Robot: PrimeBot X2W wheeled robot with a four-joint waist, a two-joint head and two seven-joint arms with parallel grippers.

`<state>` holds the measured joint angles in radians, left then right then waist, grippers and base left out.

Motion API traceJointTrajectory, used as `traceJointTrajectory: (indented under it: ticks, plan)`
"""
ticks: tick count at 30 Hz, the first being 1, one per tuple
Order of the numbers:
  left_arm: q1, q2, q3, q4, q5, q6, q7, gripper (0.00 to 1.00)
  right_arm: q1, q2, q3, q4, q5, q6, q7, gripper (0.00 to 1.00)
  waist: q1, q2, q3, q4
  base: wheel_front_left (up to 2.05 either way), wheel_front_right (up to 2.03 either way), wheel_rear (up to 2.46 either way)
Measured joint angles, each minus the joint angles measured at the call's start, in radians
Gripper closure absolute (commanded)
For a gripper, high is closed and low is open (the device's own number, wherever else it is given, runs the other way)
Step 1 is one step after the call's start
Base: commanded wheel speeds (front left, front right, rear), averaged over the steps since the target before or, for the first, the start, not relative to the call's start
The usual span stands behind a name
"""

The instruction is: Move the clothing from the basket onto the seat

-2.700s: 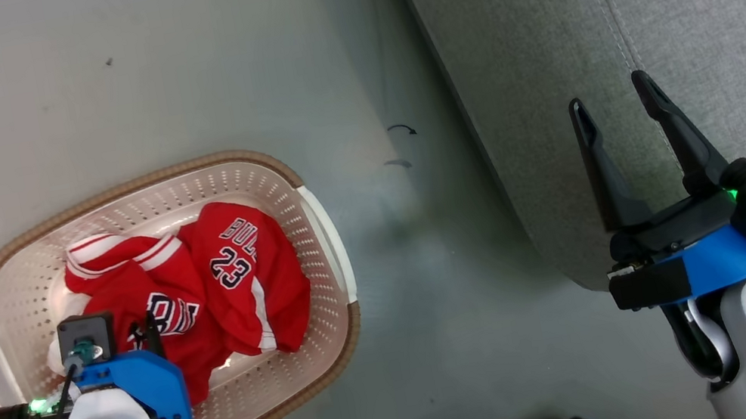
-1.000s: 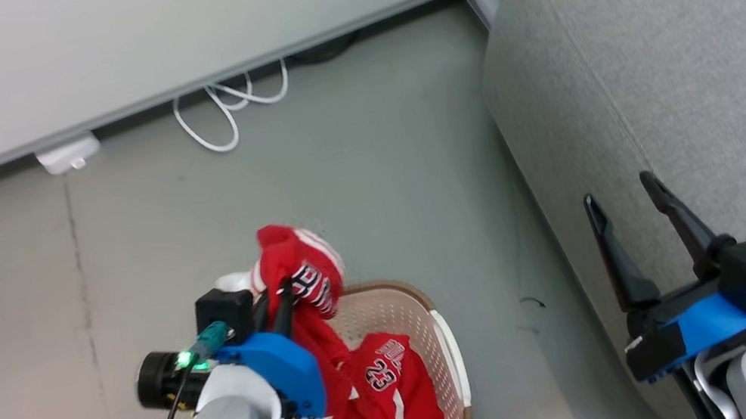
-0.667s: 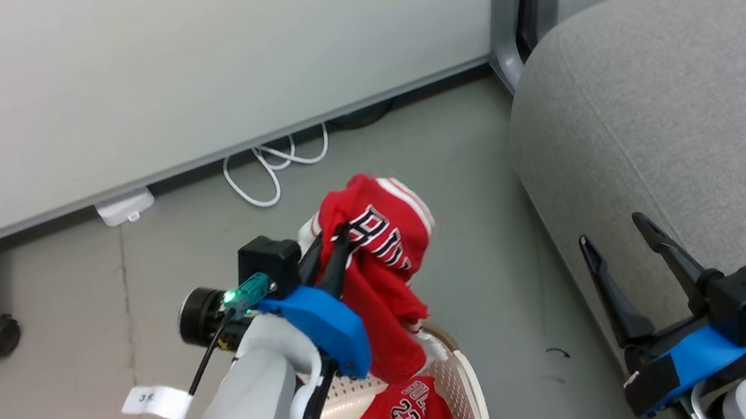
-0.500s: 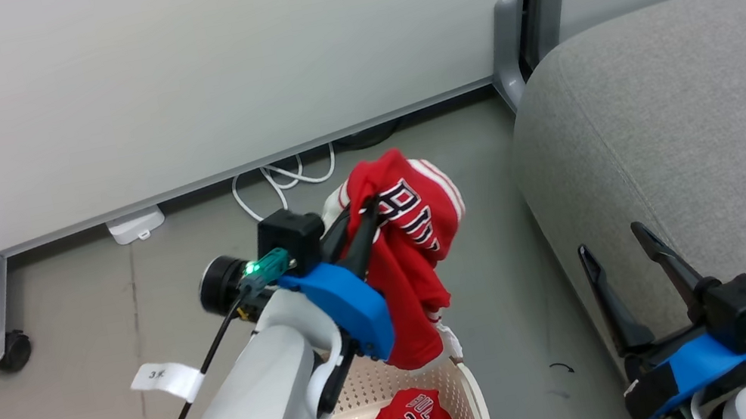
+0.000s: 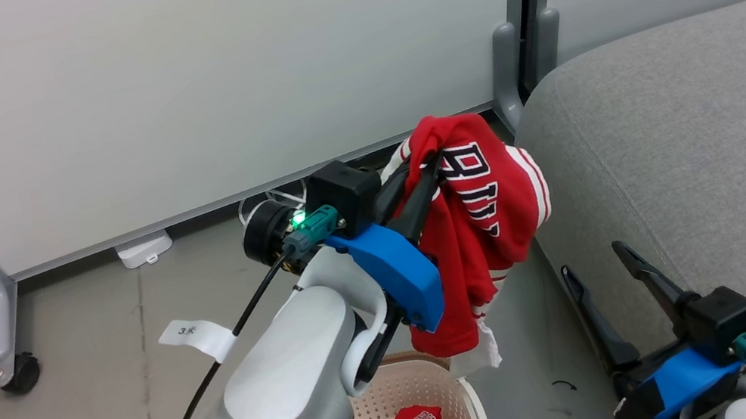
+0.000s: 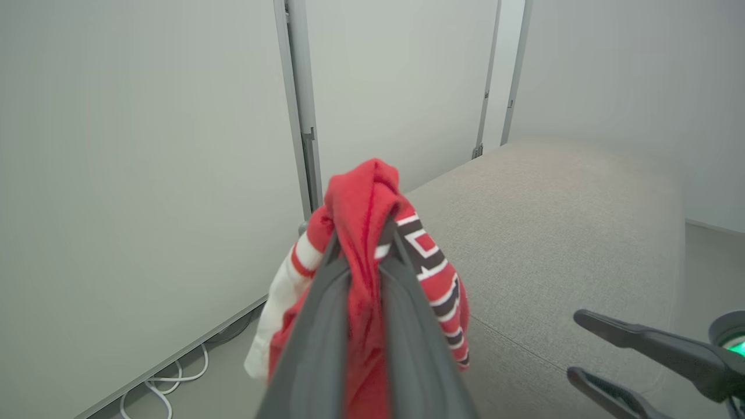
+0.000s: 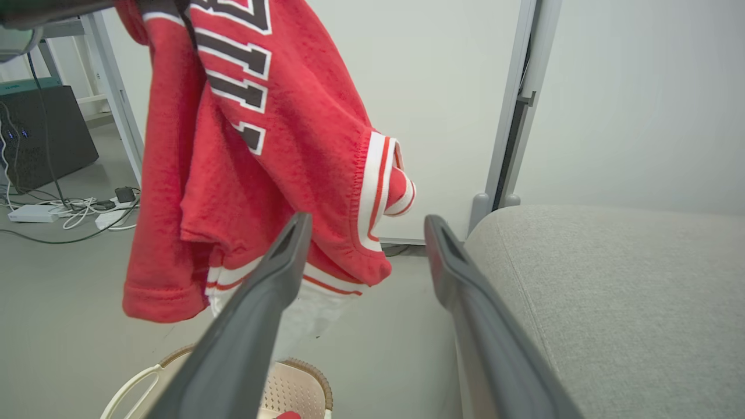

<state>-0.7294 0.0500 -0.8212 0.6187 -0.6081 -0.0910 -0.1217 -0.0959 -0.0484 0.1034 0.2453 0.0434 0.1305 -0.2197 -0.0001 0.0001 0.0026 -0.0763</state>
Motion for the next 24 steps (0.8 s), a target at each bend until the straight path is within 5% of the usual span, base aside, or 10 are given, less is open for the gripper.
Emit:
traceJointTrajectory:
  ticks: [24]
  plan:
    - [-0.051,0.0,-0.129,0.015,-0.115,0.042,-0.03,1.0,-0.165,0.0,0.137,0.074,-0.025,0.0,0.092,0.0,0.0001,0.0,0.023,0.001,0.0,0.0,0.0]
